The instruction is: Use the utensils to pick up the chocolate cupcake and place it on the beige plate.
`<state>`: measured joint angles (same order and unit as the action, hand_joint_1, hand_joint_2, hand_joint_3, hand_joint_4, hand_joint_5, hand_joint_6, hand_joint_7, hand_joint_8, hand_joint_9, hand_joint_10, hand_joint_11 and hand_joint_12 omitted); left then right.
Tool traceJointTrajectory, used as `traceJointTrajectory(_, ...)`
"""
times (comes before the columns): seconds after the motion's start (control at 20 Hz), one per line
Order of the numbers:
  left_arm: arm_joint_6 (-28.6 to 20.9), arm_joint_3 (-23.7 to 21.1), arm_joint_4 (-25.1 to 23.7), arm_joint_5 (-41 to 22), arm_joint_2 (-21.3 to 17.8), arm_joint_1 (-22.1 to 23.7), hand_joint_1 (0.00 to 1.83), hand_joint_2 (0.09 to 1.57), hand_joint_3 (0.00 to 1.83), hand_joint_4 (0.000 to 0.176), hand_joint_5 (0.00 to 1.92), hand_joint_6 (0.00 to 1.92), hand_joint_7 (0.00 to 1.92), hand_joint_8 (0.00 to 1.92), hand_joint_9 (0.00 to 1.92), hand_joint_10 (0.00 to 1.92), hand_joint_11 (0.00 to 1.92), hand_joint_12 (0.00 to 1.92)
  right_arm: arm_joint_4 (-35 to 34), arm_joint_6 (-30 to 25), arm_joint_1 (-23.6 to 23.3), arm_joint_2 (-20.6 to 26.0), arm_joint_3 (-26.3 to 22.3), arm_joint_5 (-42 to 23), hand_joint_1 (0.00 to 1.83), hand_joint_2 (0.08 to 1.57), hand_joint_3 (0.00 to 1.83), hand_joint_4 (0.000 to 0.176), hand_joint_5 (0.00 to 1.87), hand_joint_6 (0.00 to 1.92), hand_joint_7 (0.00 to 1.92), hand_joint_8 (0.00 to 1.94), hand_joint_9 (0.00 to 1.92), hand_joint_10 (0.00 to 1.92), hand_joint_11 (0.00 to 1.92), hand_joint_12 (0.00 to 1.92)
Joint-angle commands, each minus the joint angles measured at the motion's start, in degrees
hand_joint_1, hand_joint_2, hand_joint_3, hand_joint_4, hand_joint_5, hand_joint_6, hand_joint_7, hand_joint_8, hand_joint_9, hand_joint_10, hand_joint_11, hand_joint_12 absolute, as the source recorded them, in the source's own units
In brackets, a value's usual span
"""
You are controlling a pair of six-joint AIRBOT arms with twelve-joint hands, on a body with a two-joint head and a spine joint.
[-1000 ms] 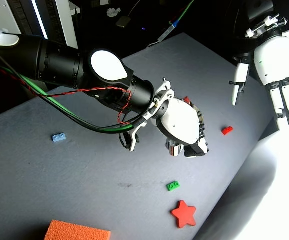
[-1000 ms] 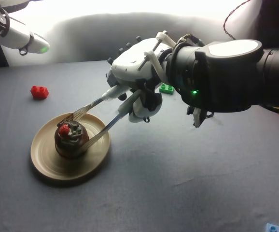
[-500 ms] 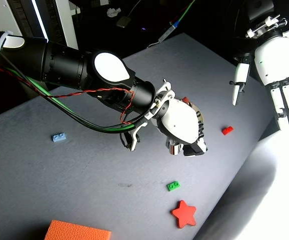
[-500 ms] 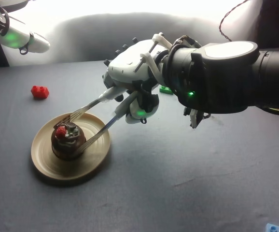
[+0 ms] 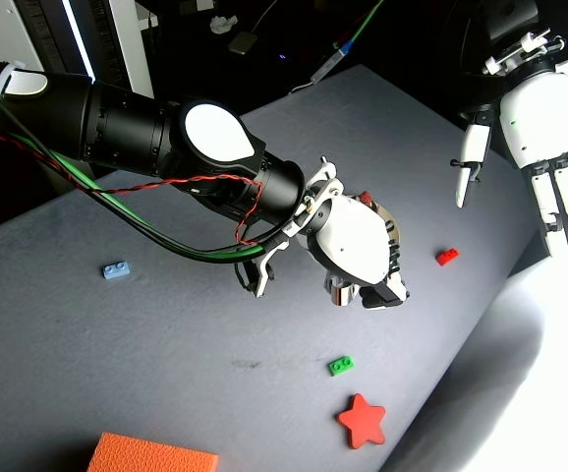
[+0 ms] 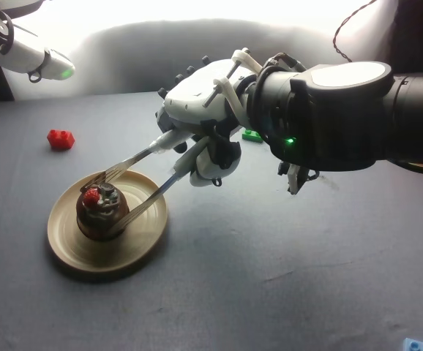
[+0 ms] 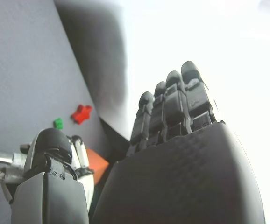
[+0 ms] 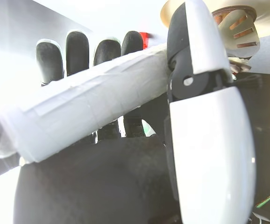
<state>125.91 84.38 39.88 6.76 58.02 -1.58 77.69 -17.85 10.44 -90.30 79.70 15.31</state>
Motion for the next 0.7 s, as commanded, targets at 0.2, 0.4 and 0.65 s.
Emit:
traceJointTrajectory(0.2, 0.1, 0.41, 0.22, -5.5, -0.29, 0.92, 0.26, 1.14, 0.0, 0.0, 0.05, 0.0, 0.04, 0.0, 0.09, 0.01, 0.0, 0.23, 1.42, 0.06, -0.41, 0.61, 0.19, -0.95, 1.1, 1.3, 0.0, 0.003, 0.65, 1.41, 0.66, 1.58, 0.43, 1.43, 0.33, 1.75)
traceJointTrajectory(0.4, 0.1, 0.4, 0.22, -5.5, -0.28, 0.94, 0.25, 1.15, 0.0, 0.0, 0.04, 0.0, 0.02, 0.0, 0.06, 0.0, 0.0, 0.21, 1.42, 0.34, -0.34, 1.0, 0.19, -1.12, 1.11, 1.29, 0.0, 0.012, 0.68, 1.39, 0.66, 1.56, 0.4, 1.42, 0.27, 1.75)
traceJointTrajectory(0.65, 0.1, 0.33, 0.22, -5.5, -0.33, 0.94, 0.24, 1.14, 0.0, 0.0, 0.02, 0.0, 0.02, 0.0, 0.08, 0.0, 0.0, 0.21, 1.43, 0.69, -0.32, 1.33, 0.19, -1.28, 1.06, 1.24, 0.0, 0.0, 0.73, 1.35, 0.57, 1.23, 0.44, 1.35, 0.33, 1.69)
